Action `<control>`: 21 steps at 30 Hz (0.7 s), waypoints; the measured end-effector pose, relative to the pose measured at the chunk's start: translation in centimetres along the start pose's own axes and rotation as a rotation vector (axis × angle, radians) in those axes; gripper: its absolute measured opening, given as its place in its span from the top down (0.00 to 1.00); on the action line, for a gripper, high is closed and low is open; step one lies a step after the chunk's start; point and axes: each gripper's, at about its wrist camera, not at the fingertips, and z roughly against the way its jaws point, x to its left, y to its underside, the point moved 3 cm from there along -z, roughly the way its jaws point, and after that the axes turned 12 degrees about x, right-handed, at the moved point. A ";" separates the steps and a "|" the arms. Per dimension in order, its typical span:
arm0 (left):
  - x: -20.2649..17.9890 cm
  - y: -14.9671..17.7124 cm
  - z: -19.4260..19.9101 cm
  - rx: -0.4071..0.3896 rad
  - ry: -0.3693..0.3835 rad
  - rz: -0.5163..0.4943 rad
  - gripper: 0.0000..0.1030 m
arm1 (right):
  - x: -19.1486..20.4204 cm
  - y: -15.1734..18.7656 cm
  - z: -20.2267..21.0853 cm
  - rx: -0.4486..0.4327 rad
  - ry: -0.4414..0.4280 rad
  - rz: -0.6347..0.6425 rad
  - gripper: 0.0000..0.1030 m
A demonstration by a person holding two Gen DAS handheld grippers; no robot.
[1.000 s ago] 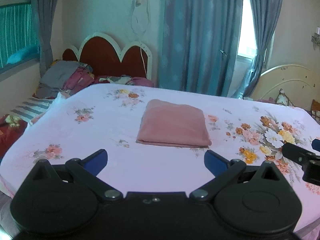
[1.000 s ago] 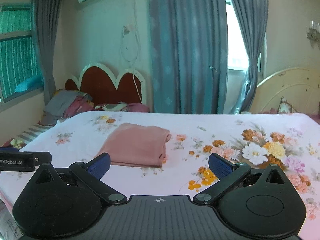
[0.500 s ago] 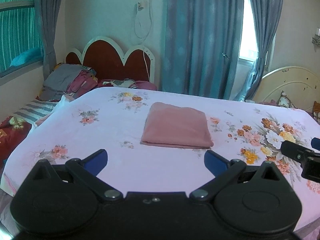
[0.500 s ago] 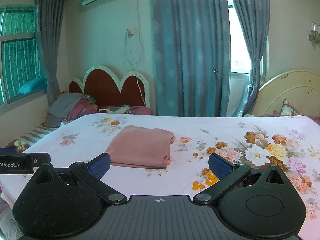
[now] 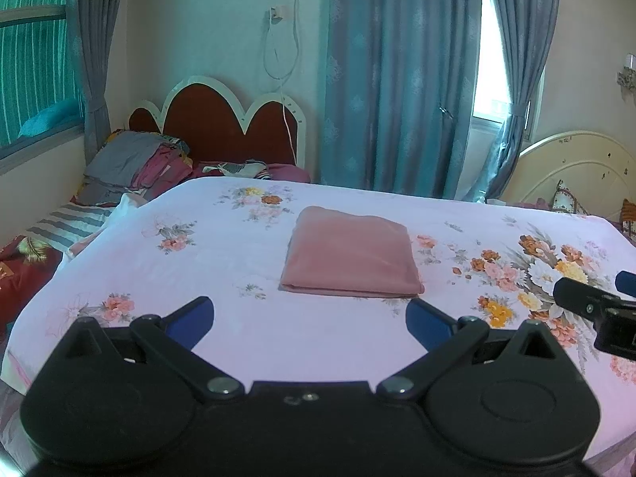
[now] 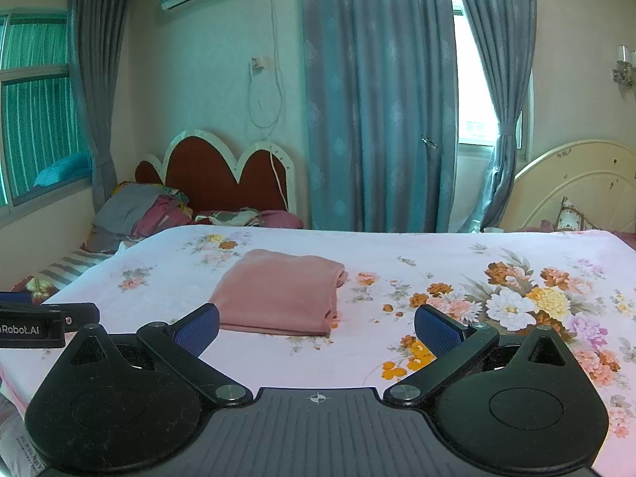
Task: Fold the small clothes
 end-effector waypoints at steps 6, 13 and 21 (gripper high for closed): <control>0.0 -0.1 -0.1 0.002 -0.003 0.003 0.00 | 0.0 0.1 -0.2 0.007 -0.010 0.007 0.00; 0.0 0.0 -0.1 0.001 -0.002 0.003 0.00 | -0.2 -0.1 -0.4 0.009 -0.013 0.007 0.00; 0.1 0.0 -0.2 0.003 -0.004 0.001 0.00 | -0.1 -0.1 -0.6 0.013 -0.017 0.007 0.00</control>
